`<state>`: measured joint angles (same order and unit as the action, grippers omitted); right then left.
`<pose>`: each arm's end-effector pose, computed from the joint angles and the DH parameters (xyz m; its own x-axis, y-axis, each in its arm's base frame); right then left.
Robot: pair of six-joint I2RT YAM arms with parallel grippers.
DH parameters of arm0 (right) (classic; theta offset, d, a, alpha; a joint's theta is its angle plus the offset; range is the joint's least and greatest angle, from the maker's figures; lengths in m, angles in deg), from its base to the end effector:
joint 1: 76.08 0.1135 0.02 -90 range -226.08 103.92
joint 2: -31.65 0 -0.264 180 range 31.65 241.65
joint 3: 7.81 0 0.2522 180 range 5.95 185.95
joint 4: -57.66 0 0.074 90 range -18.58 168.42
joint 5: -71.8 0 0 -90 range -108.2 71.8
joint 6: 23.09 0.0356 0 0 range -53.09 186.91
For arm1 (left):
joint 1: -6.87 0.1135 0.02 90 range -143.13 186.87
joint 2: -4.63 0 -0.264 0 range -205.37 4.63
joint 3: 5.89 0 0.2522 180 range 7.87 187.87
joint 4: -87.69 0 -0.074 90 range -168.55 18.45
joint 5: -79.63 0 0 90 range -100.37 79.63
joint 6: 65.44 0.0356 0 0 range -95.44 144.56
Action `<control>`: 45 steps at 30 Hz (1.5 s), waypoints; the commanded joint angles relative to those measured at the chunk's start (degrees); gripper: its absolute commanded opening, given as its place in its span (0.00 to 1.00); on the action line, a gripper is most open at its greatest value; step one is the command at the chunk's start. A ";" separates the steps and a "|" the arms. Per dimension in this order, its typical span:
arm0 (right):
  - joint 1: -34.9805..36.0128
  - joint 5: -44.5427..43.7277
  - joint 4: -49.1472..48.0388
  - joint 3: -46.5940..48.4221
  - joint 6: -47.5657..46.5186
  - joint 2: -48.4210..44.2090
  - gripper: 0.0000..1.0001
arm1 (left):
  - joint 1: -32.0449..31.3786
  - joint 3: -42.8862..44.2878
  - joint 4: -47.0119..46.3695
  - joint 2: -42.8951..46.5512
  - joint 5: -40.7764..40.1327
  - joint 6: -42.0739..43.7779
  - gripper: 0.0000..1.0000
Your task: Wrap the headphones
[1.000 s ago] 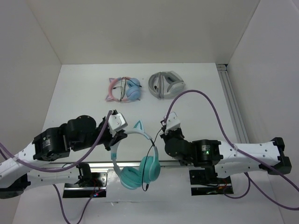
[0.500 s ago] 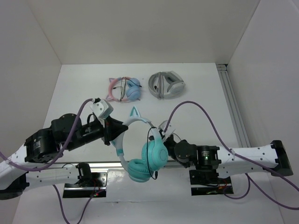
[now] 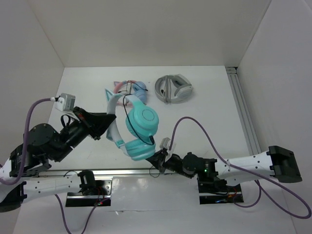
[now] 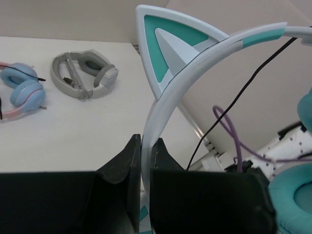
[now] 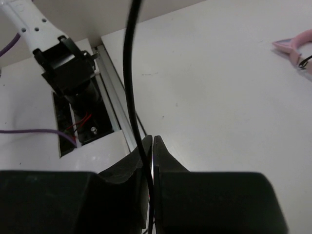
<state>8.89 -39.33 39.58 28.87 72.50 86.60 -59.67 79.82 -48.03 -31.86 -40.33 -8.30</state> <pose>0.0316 0.2131 0.2502 -0.0877 0.0397 -0.9954 -0.8933 0.4391 0.0962 0.0469 -0.0635 0.4705 -0.2950 -0.5011 -0.8135 0.5198 0.6302 -0.5767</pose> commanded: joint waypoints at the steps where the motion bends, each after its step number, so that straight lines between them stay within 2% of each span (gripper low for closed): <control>1: -0.15 5.12 -14.47 -3.66 1.53 2.16 0.10 | -0.08 1.44 -6.64 -1.47 -9.06 -8.08 0.00; 4: -0.15 5.74 -18.26 -4.81 2.76 4.10 0.01 | -0.08 3.37 -4.17 -3.06 -14.76 -12.39 0.00; 14: 0.45 8.91 -23.80 -6.13 5.05 9.82 0.01 | -0.08 8.82 4.44 -8.76 -39.27 -19.85 0.00; 20: 2.83 9.96 -23.18 -5.60 5.05 11.93 0.08 | -0.08 8.30 7.44 -11.06 -48.08 -22.24 0.00; 26: 4.15 14.88 -23.71 -3.76 5.58 14.38 0.09 | 2.46 5.84 7.45 -13.60 -51.16 -25.49 0.00; 30: 6.35 16.03 -22.58 -0.78 6.11 15.18 0.13 | 4.23 4.00 7.45 -15.72 -54.06 -23.92 0.00; 33: 7.93 20.06 -21.87 0.98 6.11 15.18 0.14 | 6.95 1.46 7.45 -16.42 -54.07 -23.92 0.00; 37: 9.07 26.03 -19.93 2.75 6.11 13.07 0.14 | 14.22 -1.45 7.45 -15.28 -50.74 -25.15 0.00; 40: 9.60 27.27 -21.77 2.14 6.72 12.28 0.14 | 19.32 -2.07 8.05 -15.80 -47.67 -24.44 0.00; 45: 11.18 23.68 -16.43 4.15 6.72 12.28 0.14 | 25.84 -0.40 7.53 -18.43 -43.88 -20.05 0.00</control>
<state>18.05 -16.20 21.48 30.07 79.08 99.57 -36.92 76.49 -34.87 -49.26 -84.04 -28.78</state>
